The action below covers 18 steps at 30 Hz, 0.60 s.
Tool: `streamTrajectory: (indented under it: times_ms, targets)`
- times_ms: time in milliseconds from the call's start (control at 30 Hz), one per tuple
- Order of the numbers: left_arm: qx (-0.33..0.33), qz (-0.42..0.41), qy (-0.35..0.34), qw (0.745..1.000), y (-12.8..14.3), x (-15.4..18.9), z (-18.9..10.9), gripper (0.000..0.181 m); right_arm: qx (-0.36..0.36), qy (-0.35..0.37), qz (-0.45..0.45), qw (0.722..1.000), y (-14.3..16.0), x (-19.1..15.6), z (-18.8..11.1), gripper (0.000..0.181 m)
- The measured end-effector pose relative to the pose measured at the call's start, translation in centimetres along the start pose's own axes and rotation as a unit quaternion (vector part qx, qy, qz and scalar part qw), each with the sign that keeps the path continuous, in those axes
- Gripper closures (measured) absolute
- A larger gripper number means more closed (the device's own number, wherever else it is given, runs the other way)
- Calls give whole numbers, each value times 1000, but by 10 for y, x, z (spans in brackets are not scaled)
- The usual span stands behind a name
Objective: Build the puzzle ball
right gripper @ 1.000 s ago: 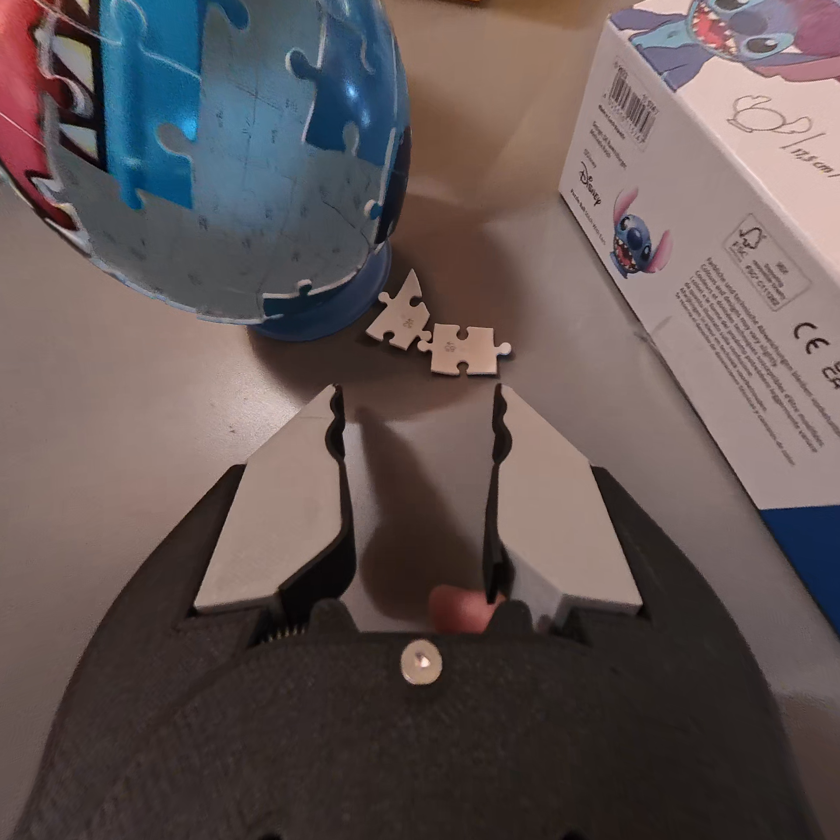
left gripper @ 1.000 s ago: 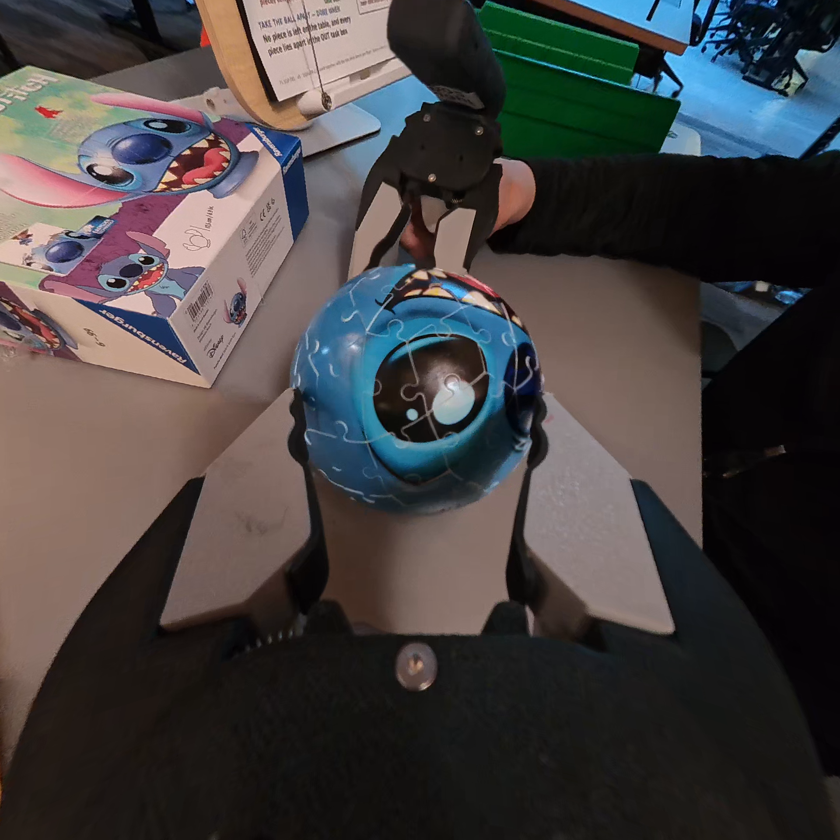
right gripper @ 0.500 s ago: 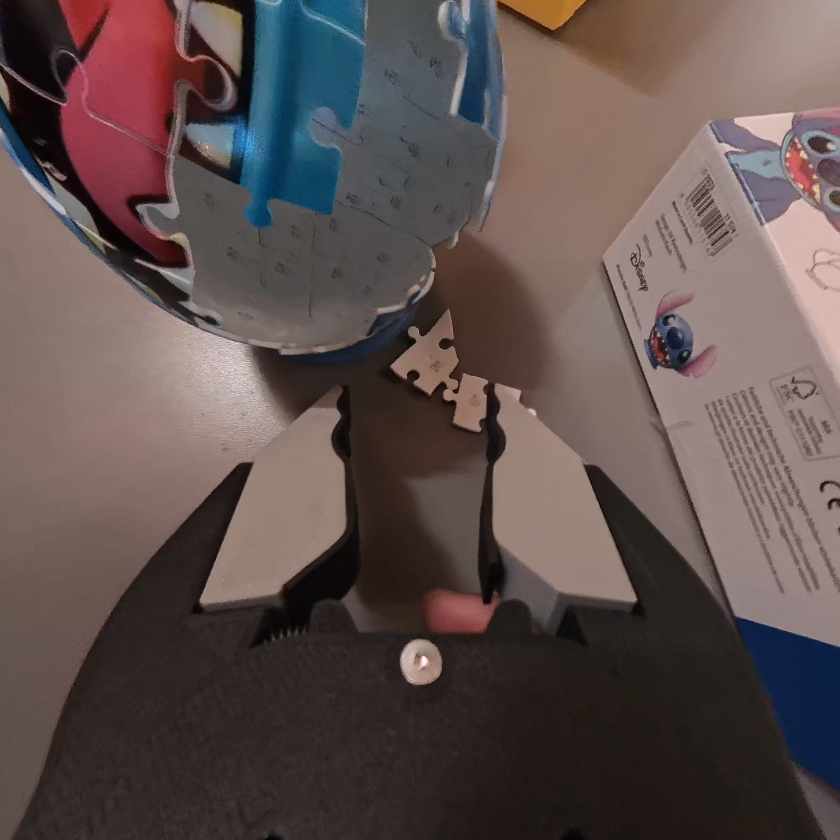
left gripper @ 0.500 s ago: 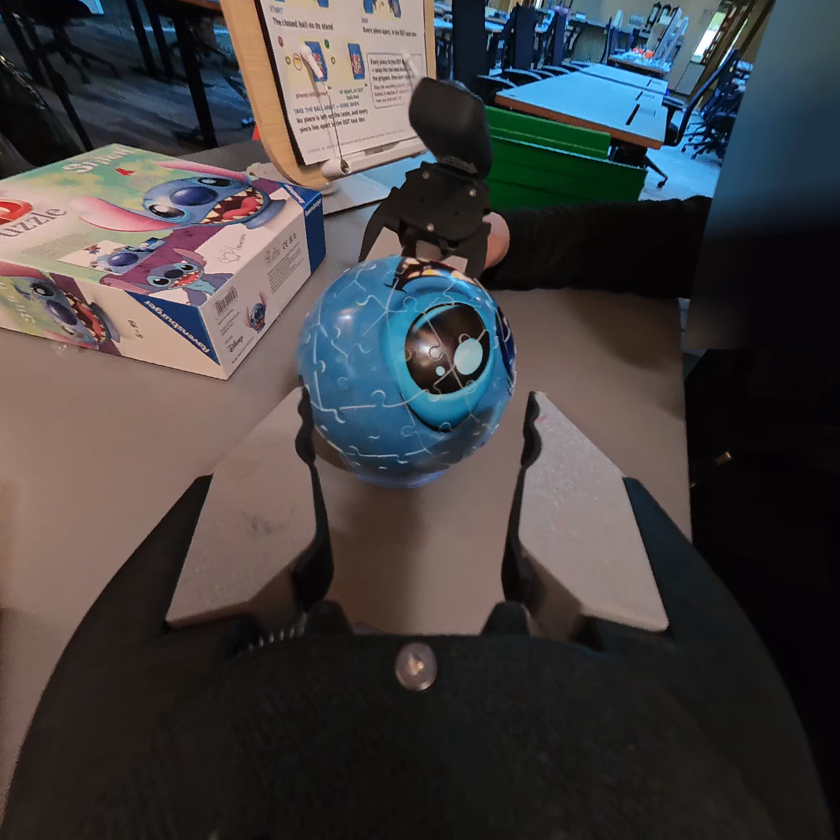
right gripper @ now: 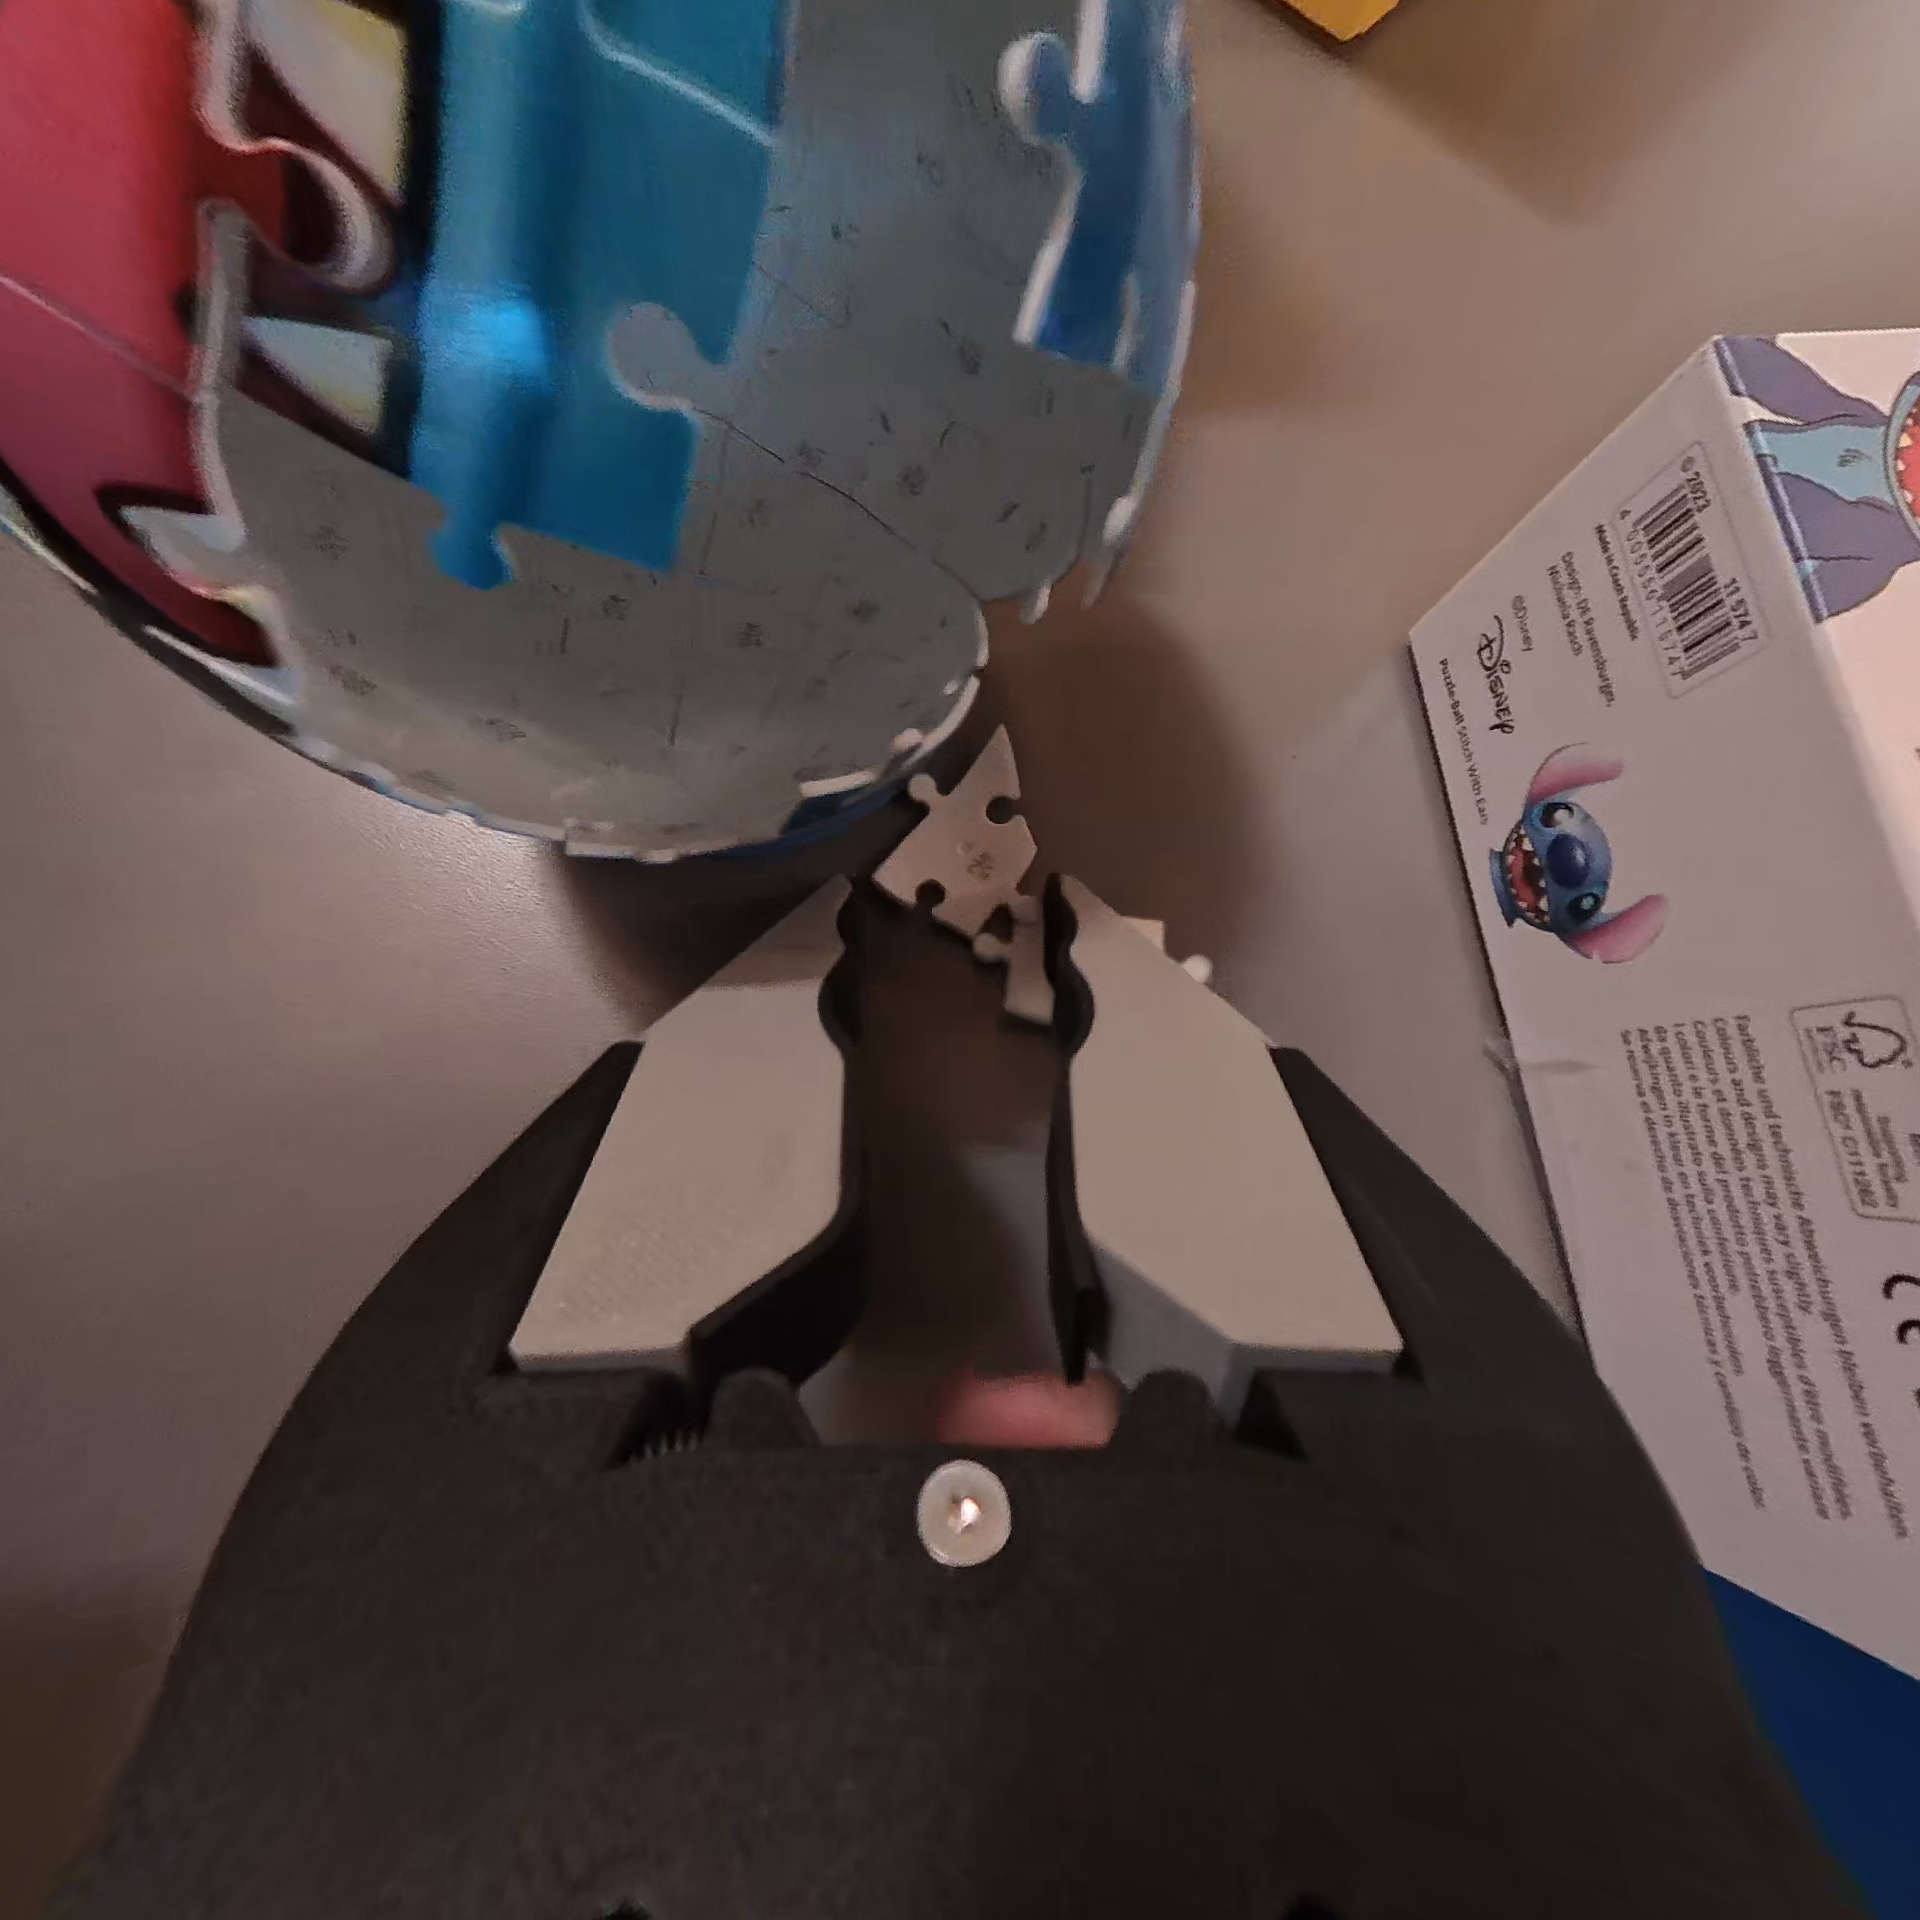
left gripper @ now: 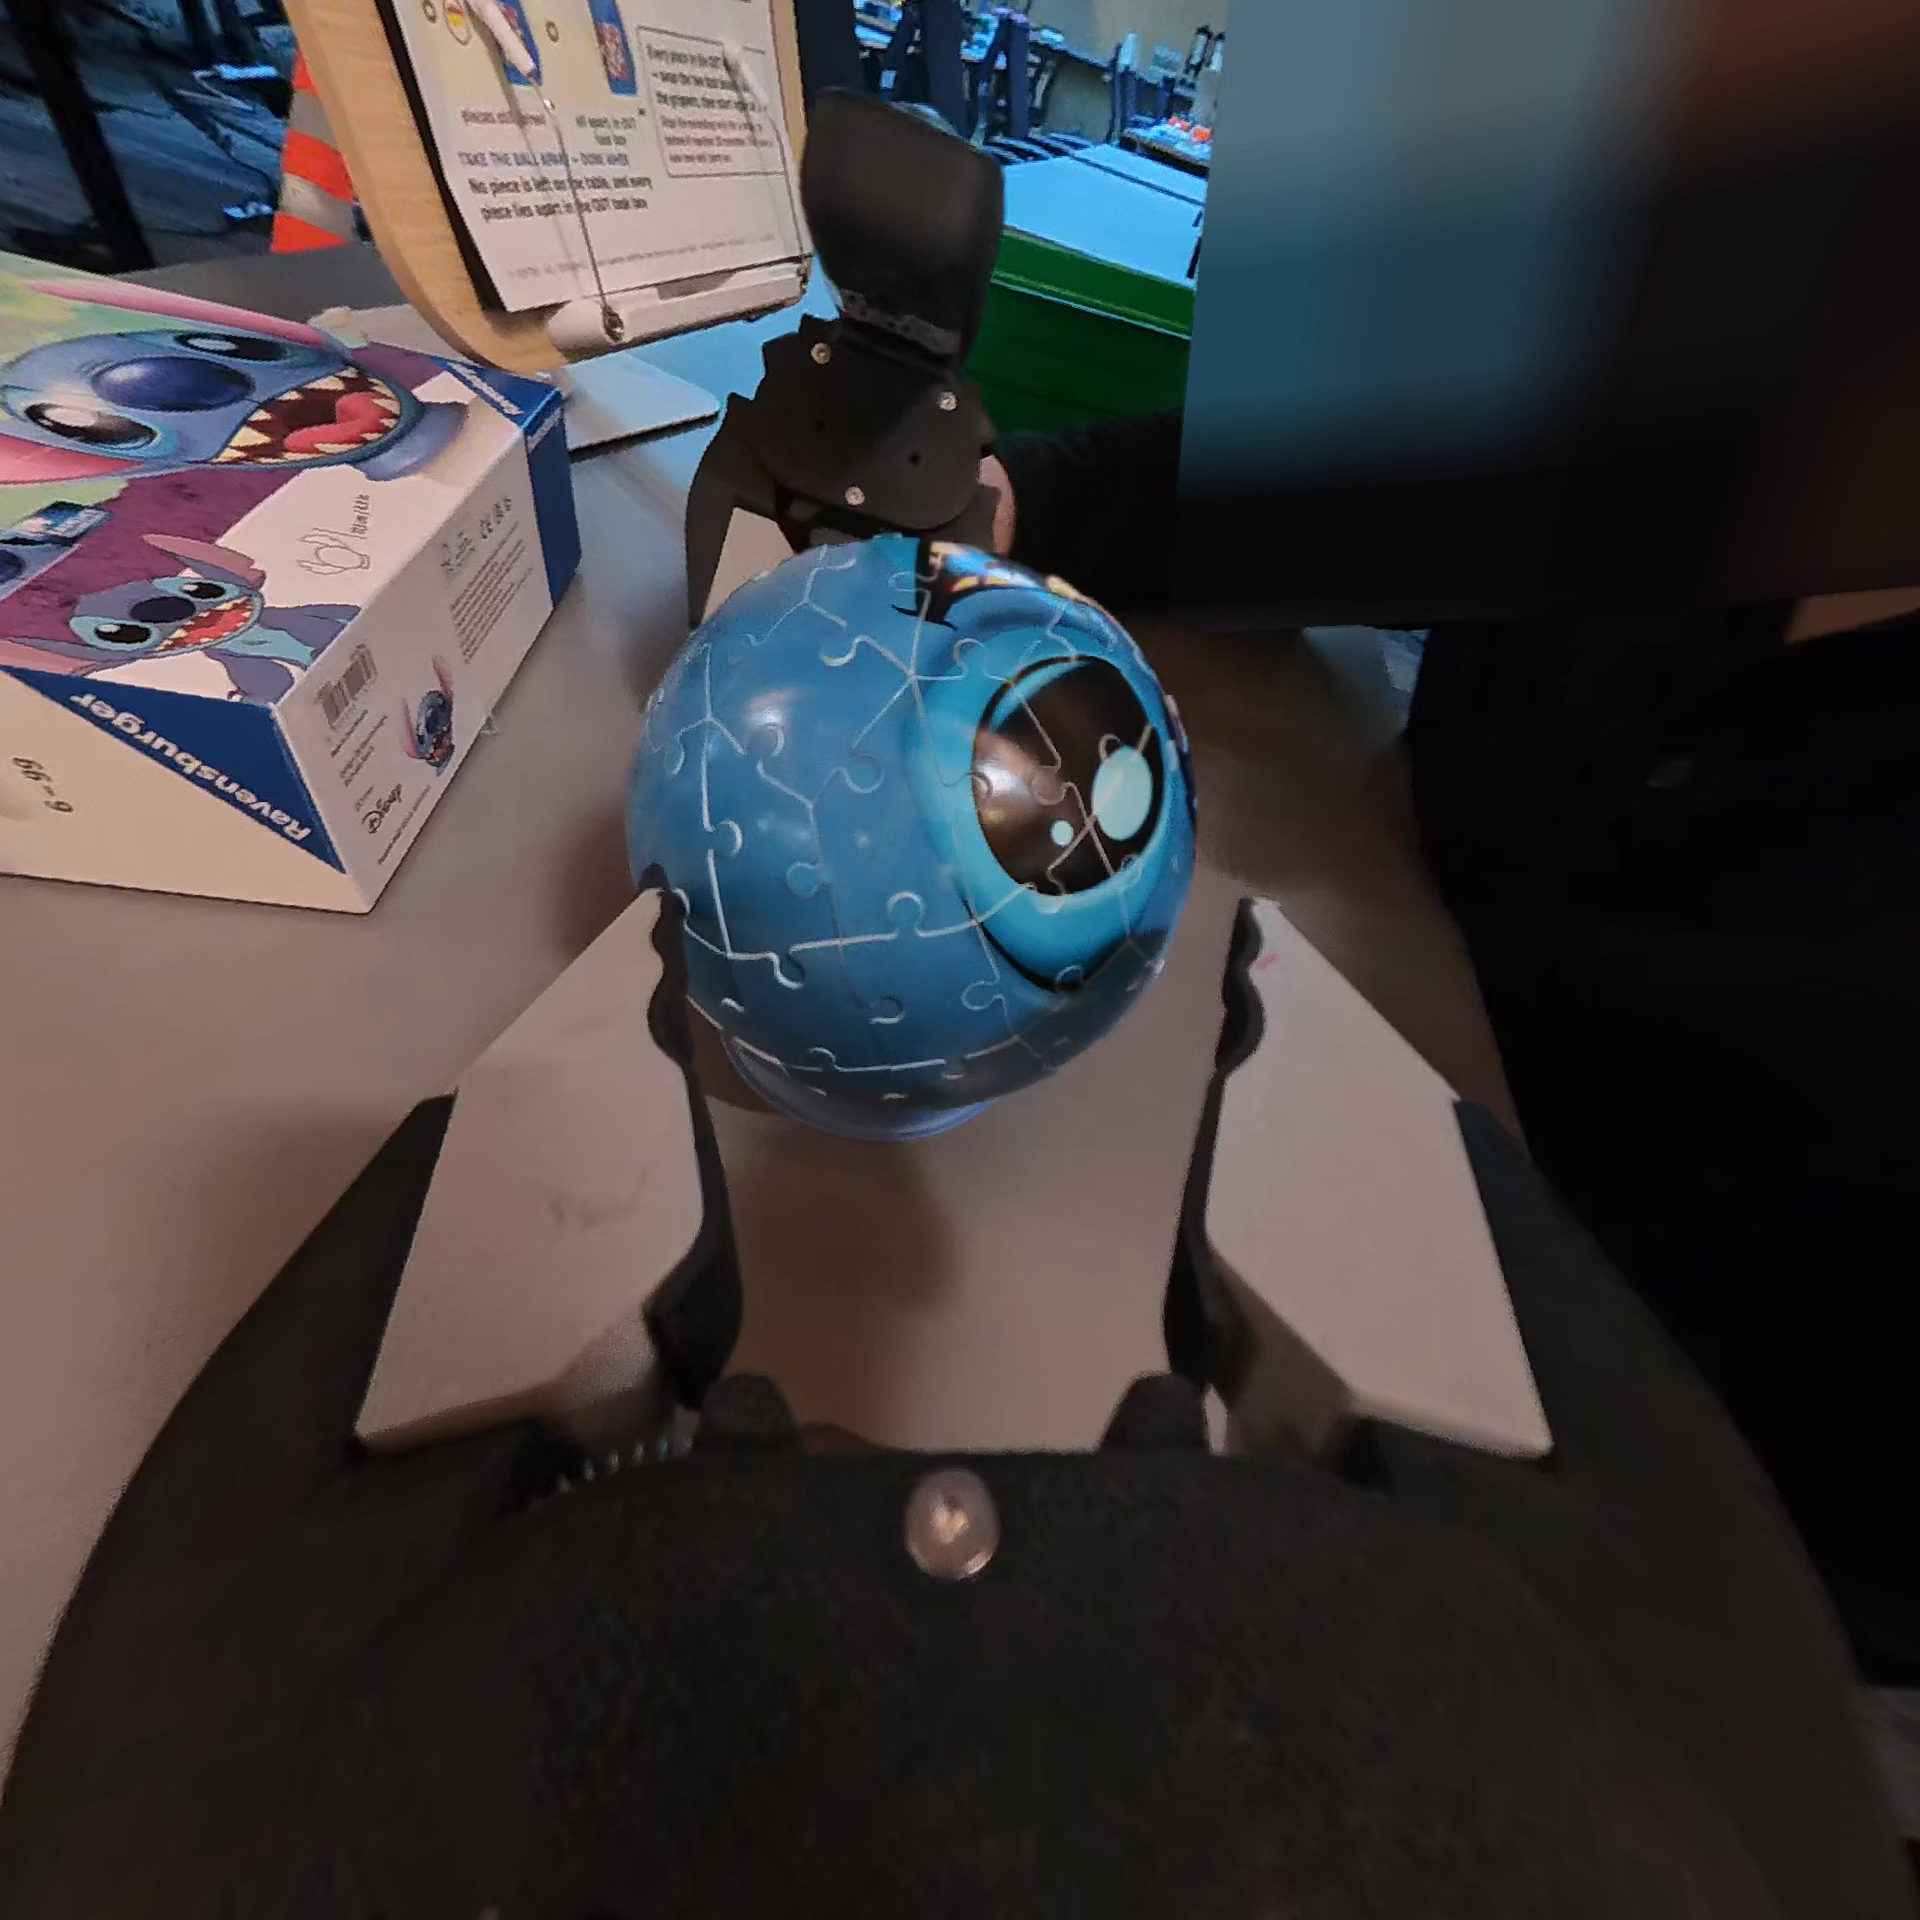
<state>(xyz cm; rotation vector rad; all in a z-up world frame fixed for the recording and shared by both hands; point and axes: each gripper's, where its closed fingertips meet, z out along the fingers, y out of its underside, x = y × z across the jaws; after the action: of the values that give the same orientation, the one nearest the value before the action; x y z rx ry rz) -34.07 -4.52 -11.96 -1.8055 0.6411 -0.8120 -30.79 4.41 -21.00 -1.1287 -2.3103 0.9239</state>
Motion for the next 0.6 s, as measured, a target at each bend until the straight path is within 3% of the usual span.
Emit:
streamTrajectory:
  times_ms: [267, 400, 500, 600]
  targets:
    - [-3, -39, 8, 999, 23, -10, 0, 84, 10, 5, -2, 1000, 5, 7, -5, 168]
    - [30, -60, 23, 997, 14, -11, -5, 84, 17, -37, 24, 999, 14, -3, -18, 151]
    - [42, -78, 20, 996, 10, -21, -9, 84, 68, -93, 48, 992, 9, -23, -36, 143]
    - [46, -65, 10, 997, 2, -25, -9, 79, 110, -70, 77, 988, -1, -29, -43, 123]
